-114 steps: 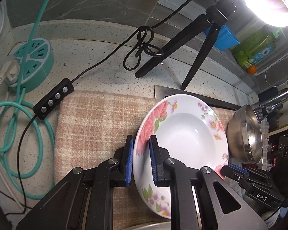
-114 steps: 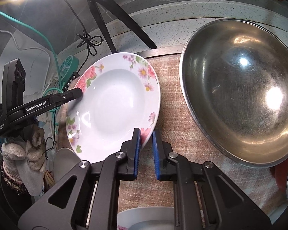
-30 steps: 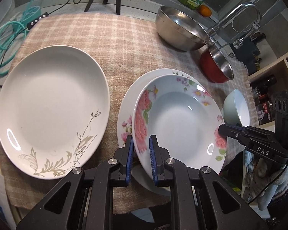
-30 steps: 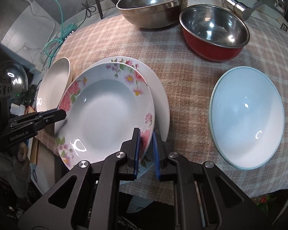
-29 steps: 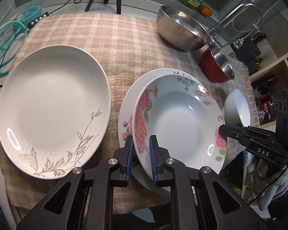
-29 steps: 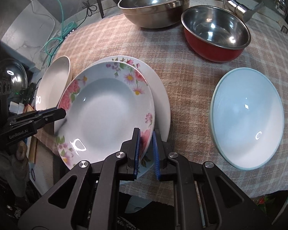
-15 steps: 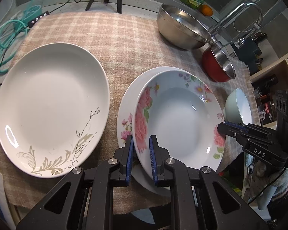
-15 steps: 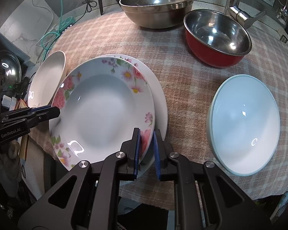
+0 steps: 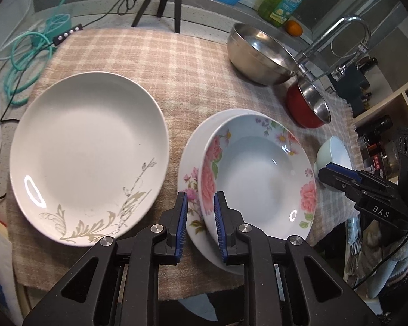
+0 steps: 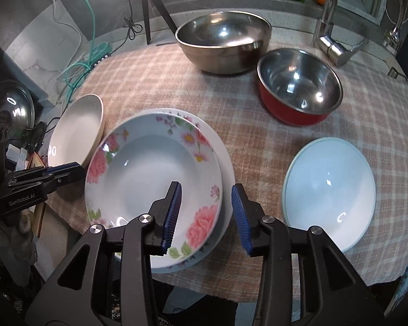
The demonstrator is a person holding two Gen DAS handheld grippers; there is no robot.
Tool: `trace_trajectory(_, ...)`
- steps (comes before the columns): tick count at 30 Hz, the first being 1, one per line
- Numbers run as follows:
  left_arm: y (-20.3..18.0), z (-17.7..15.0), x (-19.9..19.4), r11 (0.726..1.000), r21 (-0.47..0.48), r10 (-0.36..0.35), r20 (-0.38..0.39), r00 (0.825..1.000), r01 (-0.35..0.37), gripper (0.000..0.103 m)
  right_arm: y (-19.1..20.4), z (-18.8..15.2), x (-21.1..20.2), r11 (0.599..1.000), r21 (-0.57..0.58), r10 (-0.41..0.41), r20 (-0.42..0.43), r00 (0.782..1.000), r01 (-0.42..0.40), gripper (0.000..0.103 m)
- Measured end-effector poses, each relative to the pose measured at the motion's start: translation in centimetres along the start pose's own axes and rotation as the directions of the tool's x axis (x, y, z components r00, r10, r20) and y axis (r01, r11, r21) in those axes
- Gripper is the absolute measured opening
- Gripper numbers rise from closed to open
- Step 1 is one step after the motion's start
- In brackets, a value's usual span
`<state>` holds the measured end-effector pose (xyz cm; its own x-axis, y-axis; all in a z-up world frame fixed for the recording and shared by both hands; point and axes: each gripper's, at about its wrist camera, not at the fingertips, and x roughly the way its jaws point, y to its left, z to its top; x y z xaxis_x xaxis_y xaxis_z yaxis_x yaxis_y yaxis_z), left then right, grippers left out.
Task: Organize plates and bowls
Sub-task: 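Move the right gripper to the white gold-leaf plate and grasp its rim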
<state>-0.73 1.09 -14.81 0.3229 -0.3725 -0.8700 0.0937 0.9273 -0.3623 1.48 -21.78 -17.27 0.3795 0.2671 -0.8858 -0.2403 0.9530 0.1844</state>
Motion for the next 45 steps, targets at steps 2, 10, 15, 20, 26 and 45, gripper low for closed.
trace_trajectory(2,0.5,0.0,-0.6,1.0,-0.018,0.008,0.015,1.0,-0.008,0.018,0.4,0.3,-0.2,1.0,-0.003,0.009,0.01,1.0,-0.009,0.04)
trace_trajectory(10,3.0,0.2,-2.7,0.995,-0.077,0.062,0.077,0.995,-0.056,0.018,2.9,2.2,0.5,0.996,-0.021,0.081,0.021,0.996,-0.081,0.04)
trace_trajectory(15,5.3,0.0,-3.9,0.986,-0.142,0.104,0.102,0.989,-0.089,0.018,4.7,3.6,1.5,0.988,-0.038,0.148,0.009,0.989,-0.147,0.04)
trace_trajectory(20,8.2,-0.5,-5.2,0.968,-0.218,0.154,0.12,0.981,-0.125,0.024,7.2,5.2,2.9,0.976,-0.059,0.206,-0.021,0.978,-0.207,0.04)
trace_trajectory(26,11.6,-1.2,-6.6,0.937,-0.31,0.212,0.135,0.968,-0.162,0.024,9.9,6.9,5.0,0.964,-0.08,0.25,-0.065,0.966,-0.255,0.04)
trace_trajectory(45,15.6,-1.2,-5.3,0.909,-0.401,0.17,0.108,0.98,-0.113,0.024,13.8,9.9,11.7,0.952,-0.084,0.272,-0.205,0.94,-0.294,0.031)
